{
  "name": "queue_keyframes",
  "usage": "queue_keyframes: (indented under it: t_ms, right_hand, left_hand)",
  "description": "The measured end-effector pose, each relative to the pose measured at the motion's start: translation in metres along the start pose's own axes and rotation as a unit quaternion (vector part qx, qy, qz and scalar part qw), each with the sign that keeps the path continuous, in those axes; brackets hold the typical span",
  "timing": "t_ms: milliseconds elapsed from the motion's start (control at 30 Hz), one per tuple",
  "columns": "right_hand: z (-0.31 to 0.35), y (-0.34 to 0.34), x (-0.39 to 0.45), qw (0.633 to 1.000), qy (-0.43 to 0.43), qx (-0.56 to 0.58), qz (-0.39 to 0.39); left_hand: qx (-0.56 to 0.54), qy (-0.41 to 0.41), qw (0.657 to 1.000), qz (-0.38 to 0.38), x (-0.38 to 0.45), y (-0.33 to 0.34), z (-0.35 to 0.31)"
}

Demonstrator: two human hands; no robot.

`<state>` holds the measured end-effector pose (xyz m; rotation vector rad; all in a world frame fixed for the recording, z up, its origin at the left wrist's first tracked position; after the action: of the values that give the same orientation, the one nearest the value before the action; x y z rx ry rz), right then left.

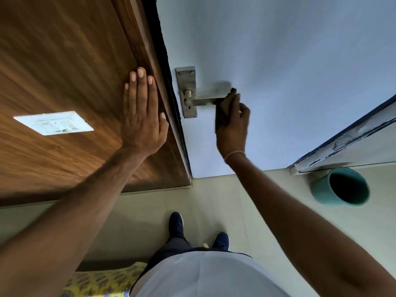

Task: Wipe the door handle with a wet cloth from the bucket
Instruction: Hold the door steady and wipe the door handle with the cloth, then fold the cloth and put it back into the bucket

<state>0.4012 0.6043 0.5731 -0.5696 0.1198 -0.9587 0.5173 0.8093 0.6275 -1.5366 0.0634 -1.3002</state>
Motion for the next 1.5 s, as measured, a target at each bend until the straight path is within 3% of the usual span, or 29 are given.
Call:
queue_keyframes:
  t_ms: [67, 267, 367, 500, 600, 667, 733, 867, 933, 967, 1133, 1333, 1500]
  right_hand:
    - [0.013, 0.009, -0.013, 0.997, 0.054, 0.010, 0.054]
    - [0.019, -0.012, -0.009, 0.972, 0.196, 0.097, 0.085]
    - [0.017, -0.021, -0.009, 0.926, 0.274, 0.231, 0.122]
    - [0.016, -0.031, -0.010, 0.825, 0.308, 0.438, 0.179]
    - [0.013, -0.035, -0.012, 0.820, 0.292, 0.459, 0.177]
    - [0.011, -0.037, -0.014, 0.841, 0.298, 0.432, 0.131]
    - [0.008, -0.041, -0.017, 0.856, 0.309, 0.404, 0.094]
    - [0.001, -0.059, -0.020, 0.871, 0.311, 0.378, 0.030]
    - [-0.002, -0.074, -0.024, 0.883, 0.302, 0.358, -0.004]
    - [-0.005, -0.082, -0.027, 0.888, 0.298, 0.351, -0.022]
    - [-0.034, -0.123, -0.054, 0.866, 0.331, 0.359, -0.108]
    - [-0.091, -0.185, -0.090, 0.819, 0.382, 0.326, -0.278]
    - [-0.151, -0.241, -0.112, 0.806, 0.442, 0.266, -0.292]
  left_hand:
    - [0.005, -0.003, 1.000, 0.011, -0.001, -0.001, -0.001]
    - [0.012, -0.015, 0.999, 0.044, 0.001, -0.009, -0.006]
    - [-0.004, -0.038, 0.998, 0.058, 0.001, -0.017, -0.013]
    - [-0.059, -0.045, 0.996, 0.046, -0.002, -0.024, -0.033]
    - [-0.173, 0.020, 0.984, 0.045, -0.006, -0.021, -0.051]
    - [-0.291, 0.036, 0.951, 0.096, -0.003, -0.013, -0.064]
    - [-0.410, -0.014, 0.898, 0.157, 0.004, -0.005, -0.078]
    - [-0.601, -0.203, 0.734, 0.241, 0.029, 0.013, -0.102]
    - [-0.648, -0.250, 0.655, 0.297, 0.044, 0.022, -0.111]
    - [-0.657, -0.251, 0.632, 0.326, 0.051, 0.025, -0.117]
    - [-0.657, -0.189, 0.611, 0.400, 0.071, 0.029, -0.169]
    - [-0.666, -0.125, 0.583, 0.449, 0.082, 0.009, -0.259]
    - [-0.646, -0.100, 0.594, 0.468, 0.077, 0.011, -0.347]
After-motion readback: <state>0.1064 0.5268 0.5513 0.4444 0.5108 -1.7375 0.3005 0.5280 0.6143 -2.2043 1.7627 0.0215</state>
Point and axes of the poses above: each hand's wrist, its own x-axis towards the middle knuckle, its own y-axis out of the palm, z = x × y, the point moved 2 cm from there along x, towards the middle knuckle, and after that the axes turned 4 degrees about y, right-handed, at the moved point
